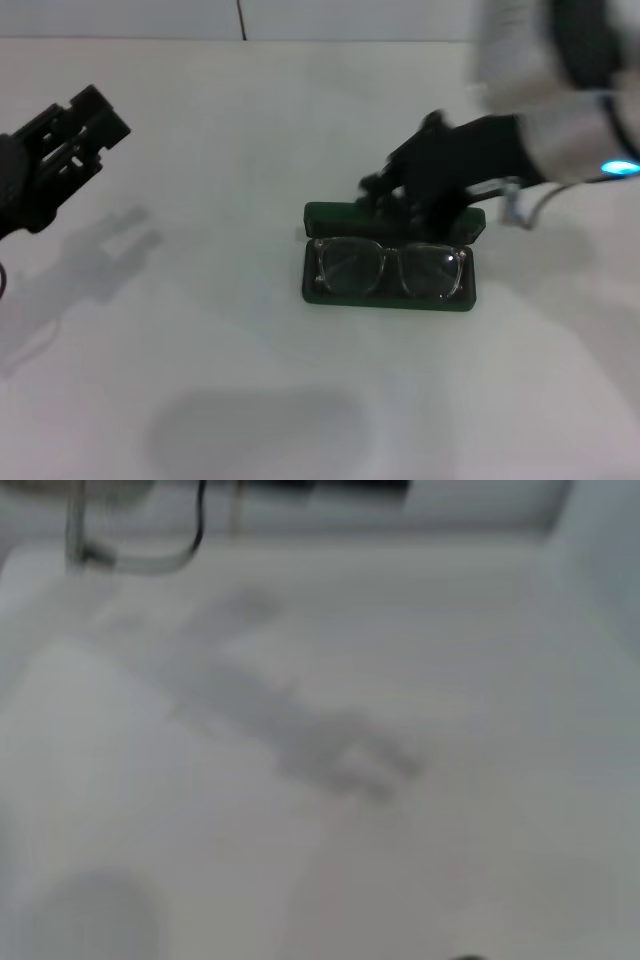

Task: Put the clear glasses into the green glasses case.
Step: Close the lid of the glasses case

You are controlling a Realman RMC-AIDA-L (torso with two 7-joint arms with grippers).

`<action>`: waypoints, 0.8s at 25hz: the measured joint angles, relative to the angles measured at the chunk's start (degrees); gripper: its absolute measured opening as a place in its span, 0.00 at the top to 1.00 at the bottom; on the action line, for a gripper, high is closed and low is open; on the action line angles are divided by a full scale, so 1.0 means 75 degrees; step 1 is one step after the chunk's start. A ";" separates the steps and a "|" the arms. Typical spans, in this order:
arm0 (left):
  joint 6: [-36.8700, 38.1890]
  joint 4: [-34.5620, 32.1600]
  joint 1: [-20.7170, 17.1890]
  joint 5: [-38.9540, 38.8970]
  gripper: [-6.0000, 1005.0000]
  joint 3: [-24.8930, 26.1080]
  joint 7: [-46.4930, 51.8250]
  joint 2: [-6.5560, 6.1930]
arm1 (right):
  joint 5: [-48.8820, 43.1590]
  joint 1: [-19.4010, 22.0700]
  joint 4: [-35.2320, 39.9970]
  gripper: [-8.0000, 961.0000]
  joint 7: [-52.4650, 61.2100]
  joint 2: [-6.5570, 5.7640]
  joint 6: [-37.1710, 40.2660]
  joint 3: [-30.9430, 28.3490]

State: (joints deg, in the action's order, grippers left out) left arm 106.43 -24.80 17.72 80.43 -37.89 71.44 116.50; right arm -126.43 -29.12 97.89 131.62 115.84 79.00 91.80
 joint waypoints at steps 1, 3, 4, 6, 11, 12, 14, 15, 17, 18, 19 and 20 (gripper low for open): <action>-0.0010 -0.0062 0.0056 0.0063 0.52 0.0001 0.0121 -0.0023 | 0.0072 0.0483 0.0386 0.85 -0.0141 -0.0005 -0.0171 -0.0110; -0.0052 -0.0244 0.0374 0.0366 0.52 -0.0001 0.0514 -0.0108 | 0.0362 0.1457 0.1025 0.85 -0.0525 -0.0013 -0.0677 -0.0413; -0.0052 -0.0244 0.0374 0.0366 0.52 -0.0001 0.0514 -0.0108 | 0.0573 0.1832 0.1139 0.85 -0.0720 -0.0016 -0.0899 -0.0623; -0.0061 -0.0377 0.0487 0.0658 0.52 0.0000 0.0794 -0.0187 | 0.1219 0.2237 0.1037 0.86 -0.1060 -0.0014 -0.1196 -0.1078; -0.0569 -0.0583 0.1196 0.1857 0.54 0.0004 0.1180 -0.0165 | 0.5219 0.2645 -0.1714 0.86 -0.2770 -0.0078 -0.1114 -0.2828; -0.0699 -0.0576 0.1473 0.2115 0.55 -0.0001 0.1181 -0.0101 | 0.6123 0.2666 -0.2593 0.86 -0.3314 -0.0083 -0.0732 -0.3469; -0.0882 -0.0547 0.1918 0.2546 0.55 -0.0008 0.1190 -0.0018 | 0.7571 0.2572 -0.4376 0.86 -0.4206 -0.0101 0.0425 -0.4903; -0.0986 -0.0530 0.2160 0.2743 0.55 -0.0026 0.1211 0.0036 | 0.7835 0.2468 -0.4948 0.86 -0.4373 -0.0123 0.0872 -0.5423; -0.1246 -0.0533 0.2547 0.3040 0.56 -0.0058 0.1263 0.0169 | 0.8422 0.2136 -0.6625 0.86 -0.4918 -0.0255 0.2304 -0.7096; -0.1483 -0.0543 0.2830 0.3256 0.56 -0.0116 0.1290 0.0292 | 0.8419 0.2072 -0.7079 0.86 -0.5101 -0.0306 0.2718 -0.7619; -0.1483 -0.0543 0.2830 0.3256 0.56 -0.0116 0.1290 0.0292 | 0.8311 0.2047 -0.7493 0.86 -0.5291 -0.0336 0.3057 -0.8134; -0.1567 -0.0539 0.2913 0.3320 0.56 -0.0167 0.1294 0.0335 | 0.8097 0.2063 -0.7715 0.86 -0.5396 -0.0334 0.3249 -0.8457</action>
State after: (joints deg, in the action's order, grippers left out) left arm 94.68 -28.84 39.57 105.33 -39.14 81.14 119.01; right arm -65.70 -13.65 40.02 91.15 113.33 103.37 28.37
